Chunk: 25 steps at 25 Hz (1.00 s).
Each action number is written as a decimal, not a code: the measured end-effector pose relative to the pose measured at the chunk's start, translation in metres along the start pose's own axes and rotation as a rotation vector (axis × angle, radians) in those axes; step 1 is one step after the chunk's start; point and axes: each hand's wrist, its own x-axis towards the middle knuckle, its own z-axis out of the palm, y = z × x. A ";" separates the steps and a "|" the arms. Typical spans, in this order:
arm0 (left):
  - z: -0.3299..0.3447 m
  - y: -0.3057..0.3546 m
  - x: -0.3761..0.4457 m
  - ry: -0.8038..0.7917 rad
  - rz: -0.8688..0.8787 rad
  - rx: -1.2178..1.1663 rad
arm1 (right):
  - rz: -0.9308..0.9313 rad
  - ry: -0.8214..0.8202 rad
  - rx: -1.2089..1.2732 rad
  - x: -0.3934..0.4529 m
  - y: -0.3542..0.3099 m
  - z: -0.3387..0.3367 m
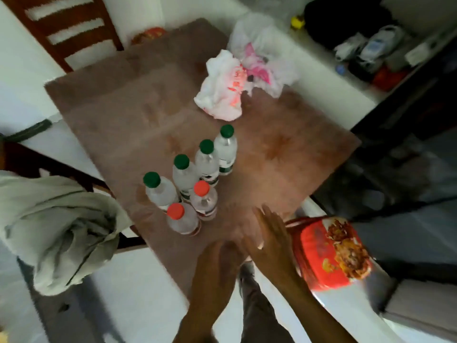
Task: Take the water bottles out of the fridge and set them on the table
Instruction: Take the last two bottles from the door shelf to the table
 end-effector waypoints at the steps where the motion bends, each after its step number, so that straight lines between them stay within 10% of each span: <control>1: 0.007 -0.007 -0.001 -0.034 0.149 0.134 | 0.063 0.021 -0.116 -0.020 0.006 -0.001; 7: 0.047 -0.001 -0.048 -0.279 0.670 0.695 | 0.594 0.207 -0.243 -0.184 0.037 -0.005; 25: 0.262 0.075 -0.458 -0.762 1.416 0.818 | 1.411 0.789 -0.223 -0.677 0.099 -0.090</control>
